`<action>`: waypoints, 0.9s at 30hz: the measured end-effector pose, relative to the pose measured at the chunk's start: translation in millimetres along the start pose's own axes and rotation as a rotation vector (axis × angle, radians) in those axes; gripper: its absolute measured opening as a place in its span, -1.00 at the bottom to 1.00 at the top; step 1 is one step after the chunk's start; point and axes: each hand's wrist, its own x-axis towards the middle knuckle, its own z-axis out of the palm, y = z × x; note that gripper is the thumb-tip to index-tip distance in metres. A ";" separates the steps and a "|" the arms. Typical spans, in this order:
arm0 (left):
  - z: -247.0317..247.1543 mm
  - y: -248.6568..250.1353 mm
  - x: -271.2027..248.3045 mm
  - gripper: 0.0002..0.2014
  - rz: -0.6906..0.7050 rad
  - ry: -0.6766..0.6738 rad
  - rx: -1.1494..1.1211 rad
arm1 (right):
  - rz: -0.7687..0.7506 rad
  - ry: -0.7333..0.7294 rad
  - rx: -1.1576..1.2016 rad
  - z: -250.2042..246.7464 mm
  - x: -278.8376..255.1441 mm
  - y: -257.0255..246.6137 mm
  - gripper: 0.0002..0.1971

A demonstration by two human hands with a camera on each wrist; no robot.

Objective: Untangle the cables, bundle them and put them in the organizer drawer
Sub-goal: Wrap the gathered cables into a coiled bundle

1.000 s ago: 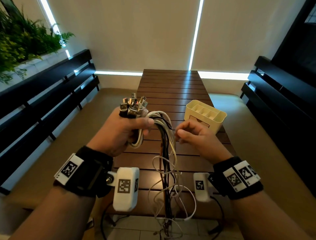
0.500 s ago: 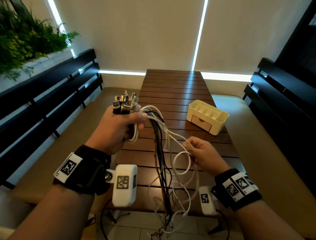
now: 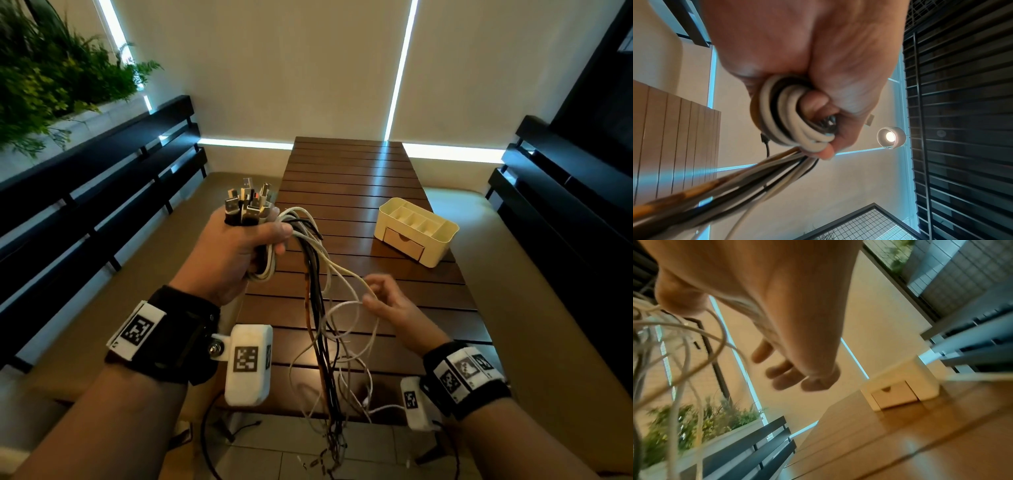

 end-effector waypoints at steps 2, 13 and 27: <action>0.8 0.3 0.7 -0.78 -0.016 0.024 -0.017 | -0.094 0.170 -0.042 2.8 -0.8 -10.7 -0.49; 3.8 -3.4 5.4 -0.85 -0.048 0.083 -0.047 | -0.416 0.204 0.146 26.8 -11.0 -67.1 -0.92; 6.0 -13.4 8.2 -0.92 -0.044 0.031 -0.011 | -0.142 0.389 -0.167 58.9 -3.5 -50.8 -0.76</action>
